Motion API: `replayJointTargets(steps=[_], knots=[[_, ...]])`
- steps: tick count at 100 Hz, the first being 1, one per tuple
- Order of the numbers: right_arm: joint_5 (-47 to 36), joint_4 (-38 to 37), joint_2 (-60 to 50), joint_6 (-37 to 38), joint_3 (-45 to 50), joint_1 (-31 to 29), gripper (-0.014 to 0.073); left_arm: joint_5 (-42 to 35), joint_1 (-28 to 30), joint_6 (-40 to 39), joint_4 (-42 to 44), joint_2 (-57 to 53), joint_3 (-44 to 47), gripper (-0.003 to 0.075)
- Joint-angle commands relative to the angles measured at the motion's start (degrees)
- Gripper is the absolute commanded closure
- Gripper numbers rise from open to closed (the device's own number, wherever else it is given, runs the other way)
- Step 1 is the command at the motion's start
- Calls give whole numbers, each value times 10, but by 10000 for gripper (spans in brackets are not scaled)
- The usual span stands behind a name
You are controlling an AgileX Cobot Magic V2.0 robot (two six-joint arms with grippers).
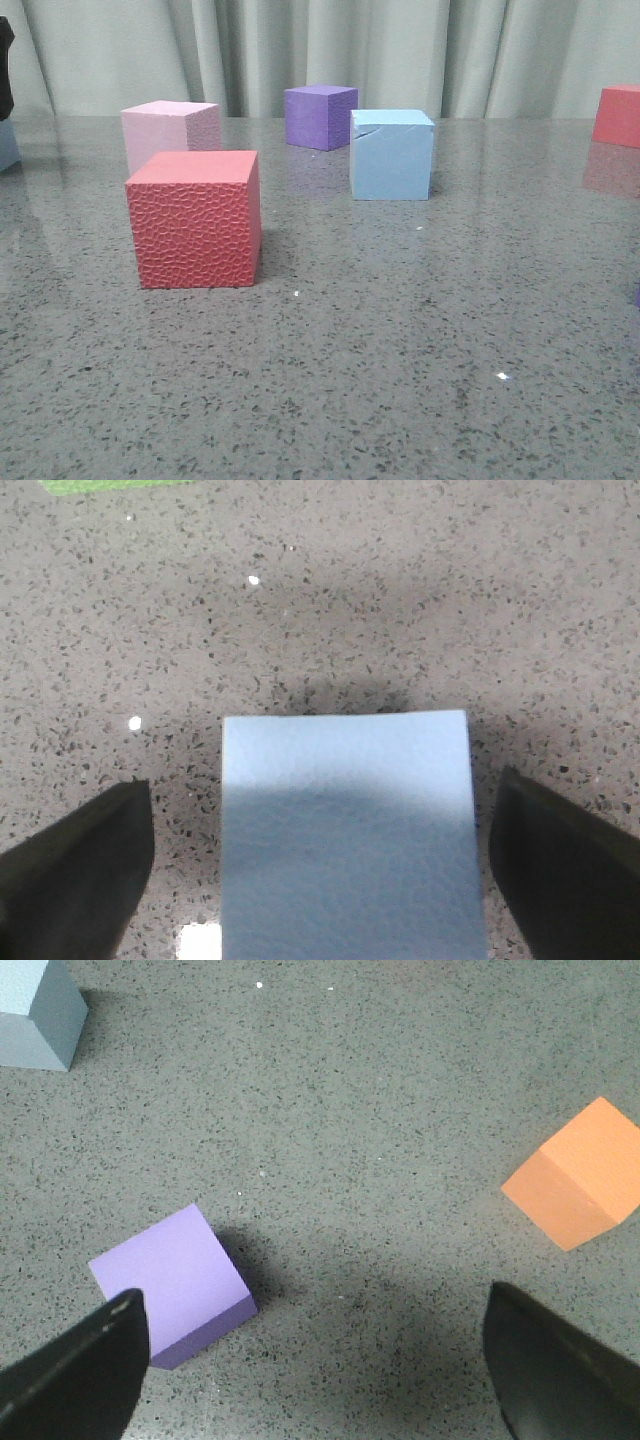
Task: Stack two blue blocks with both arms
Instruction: 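Close the left gripper on the second light-blue cube and lift it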
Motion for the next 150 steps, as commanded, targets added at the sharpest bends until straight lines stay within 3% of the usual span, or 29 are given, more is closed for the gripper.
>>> replayJointTargets(steps=[1, 58, 93, 135, 150], knots=[[-36, -9, 0, -4, -12, -3, -70, -26, 1, -6, -4, -24, -18, 81], [-36, -9, 0, -4, -12, -3, -70, -11, 1, 0, -4, -24, -18, 85], [-36, -9, 0, -4, -12, -3, -70, 1, 1, 0, -4, -24, -18, 281], [-36, -9, 0, -4, -12, -3, -70, 6, 1, 0, -4, -24, -18, 418], [-36, -9, 0, -4, -12, -3, -70, 18, 1, 0, -4, -27, -19, 426]])
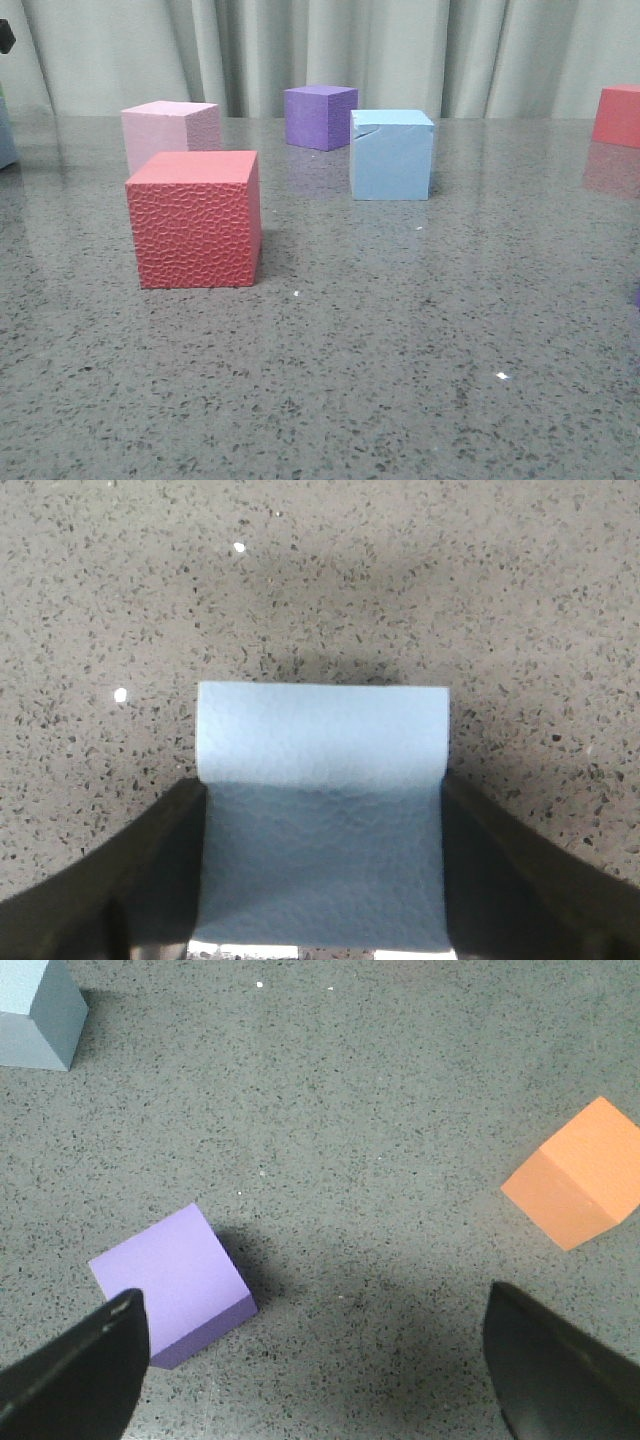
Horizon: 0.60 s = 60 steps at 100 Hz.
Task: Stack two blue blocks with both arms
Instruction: 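Close the left gripper on the second light-blue cube and lift it, then carry the held cube with the left gripper above the placed light-blue cube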
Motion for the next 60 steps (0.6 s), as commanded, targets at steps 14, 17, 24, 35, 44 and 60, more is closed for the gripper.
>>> replayJointTargets(steps=[14, 17, 24, 35, 44, 60], knots=[[-36, -9, 0, -4, -12, -3, -70, 19, 1, 16, -8, -29, -35, 426], [-36, -9, 0, -4, -12, -3, -70, 26, 1, 20, -11, -30, -42, 426], [-36, -9, 0, -4, -12, -3, -70, 48, 1, 27, -19, -30, -67, 426], [-36, -9, 0, -4, -12, -3, -70, 83, 1, 48, -42, -30, -115, 426], [-36, -9, 0, -4, -12, -3, -70, 110, 1, 63, -76, -31, -154, 426], [-36, -9, 0, -4, -12, -3, -70, 146, -10, 77, -115, -31, -222, 426]])
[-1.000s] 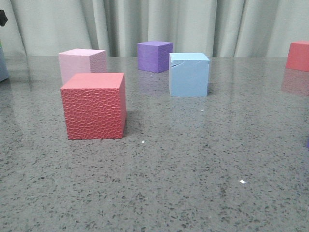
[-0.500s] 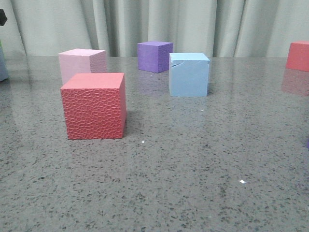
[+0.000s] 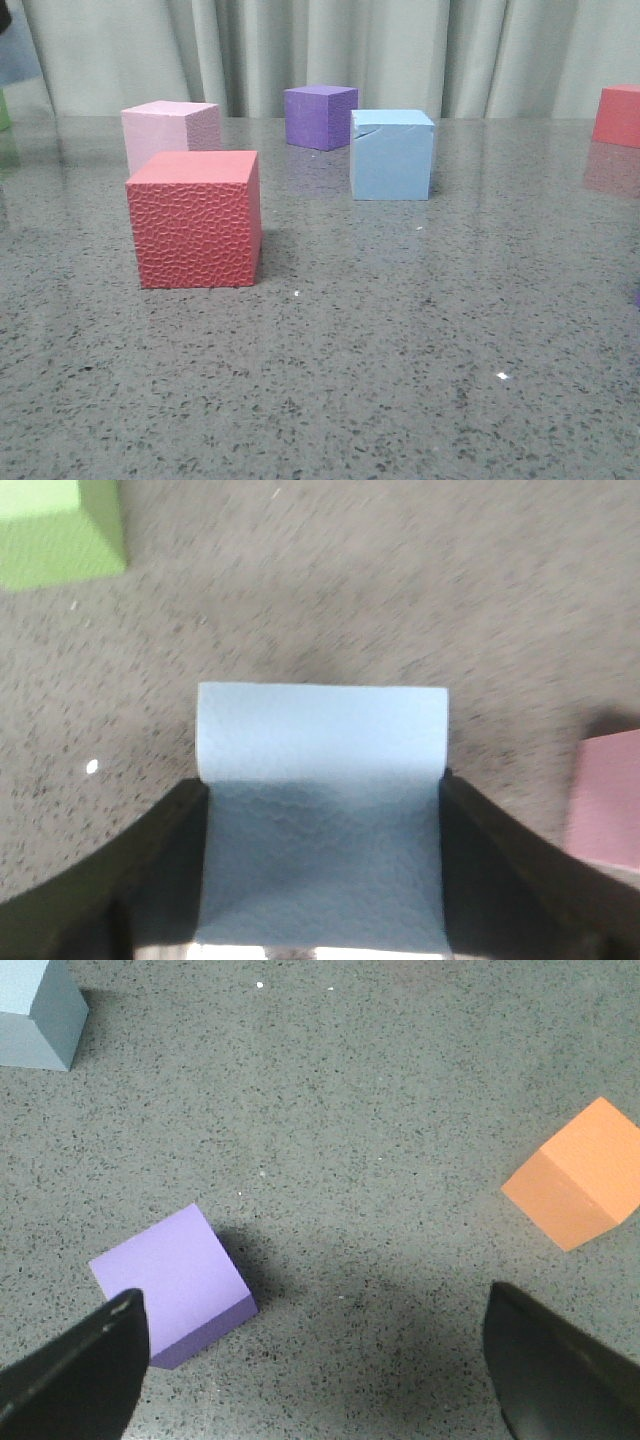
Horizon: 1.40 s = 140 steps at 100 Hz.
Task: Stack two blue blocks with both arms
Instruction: 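Carry the held cube with the left gripper above the placed light-blue cube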
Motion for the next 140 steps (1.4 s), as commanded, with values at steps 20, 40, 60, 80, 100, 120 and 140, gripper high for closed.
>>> replayJointTargets(steps=[20, 40, 60, 80, 100, 120, 140], knots=[[-39, -9, 0, -4, -12, -3, -70, 19, -62, 8, -26, -31, -100, 426], [-40, -9, 0, -4, -12, -3, -70, 11, -143, 19, -26, -29, -117, 426], [-40, -9, 0, -4, -12, -3, -70, -22, -218, 19, -26, -24, -125, 426], [-40, -9, 0, -4, -12, -3, -70, -64, -274, 21, -26, -24, -125, 426], [-40, -9, 0, -4, -12, -3, -70, -94, -312, 33, -26, -23, -125, 426], [-41, -9, 0, -4, -12, -3, -70, -101, -334, 51, -27, 6, -148, 426], [-41, -9, 0, -4, -12, -3, -70, -92, -357, 93, -29, 50, -186, 426]])
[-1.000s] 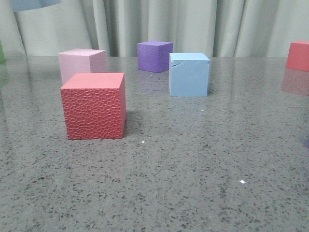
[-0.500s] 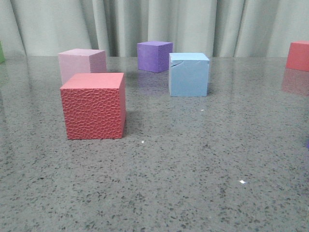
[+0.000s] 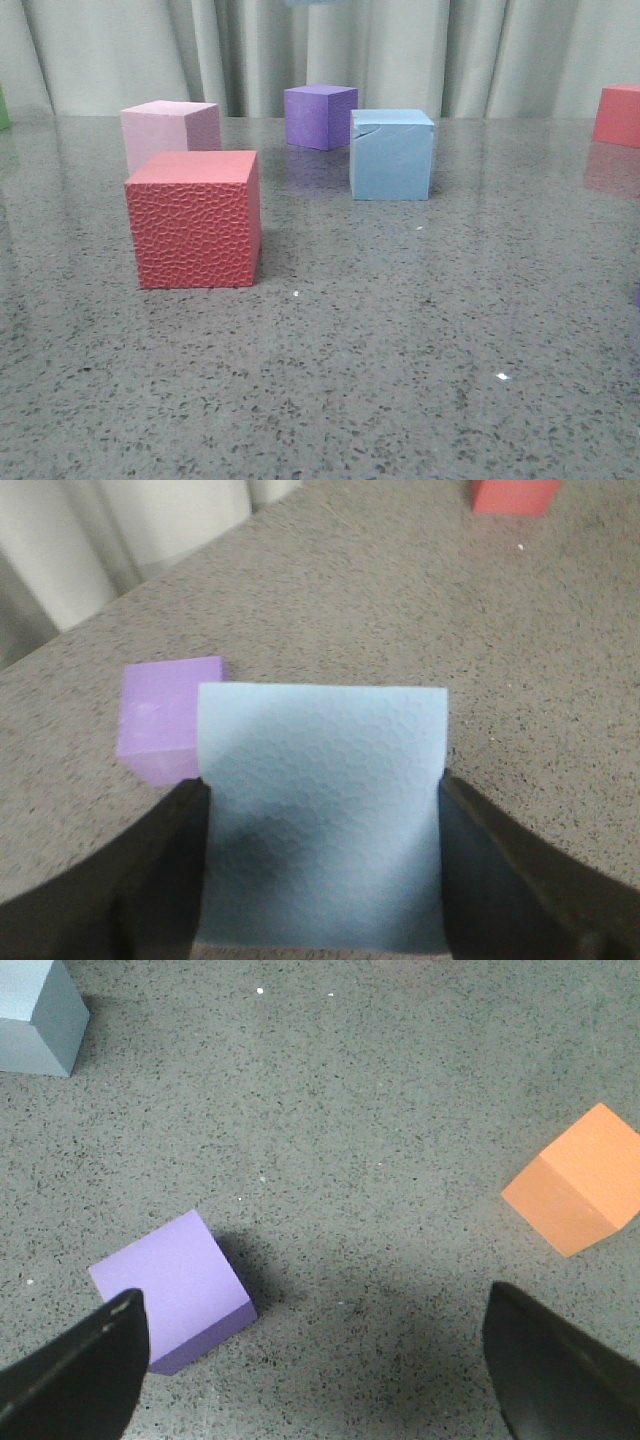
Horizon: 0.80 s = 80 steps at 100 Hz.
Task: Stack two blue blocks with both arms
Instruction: 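Carry the held cube with the left gripper above the placed light-blue cube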
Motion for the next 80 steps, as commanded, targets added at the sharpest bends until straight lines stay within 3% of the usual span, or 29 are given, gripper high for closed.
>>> replayJointTargets(steps=[1, 19, 80], knots=[[-36, -9, 0, -4, -12, -3, -70, -29, -13, 21, -13, -12, -36, 426], [-36, -9, 0, -4, -12, -3, -70, -21, -24, 66, -21, 5, -59, 426], [-38, -9, 0, -4, -12, -3, -70, -17, -25, 67, -21, 6, -59, 426]])
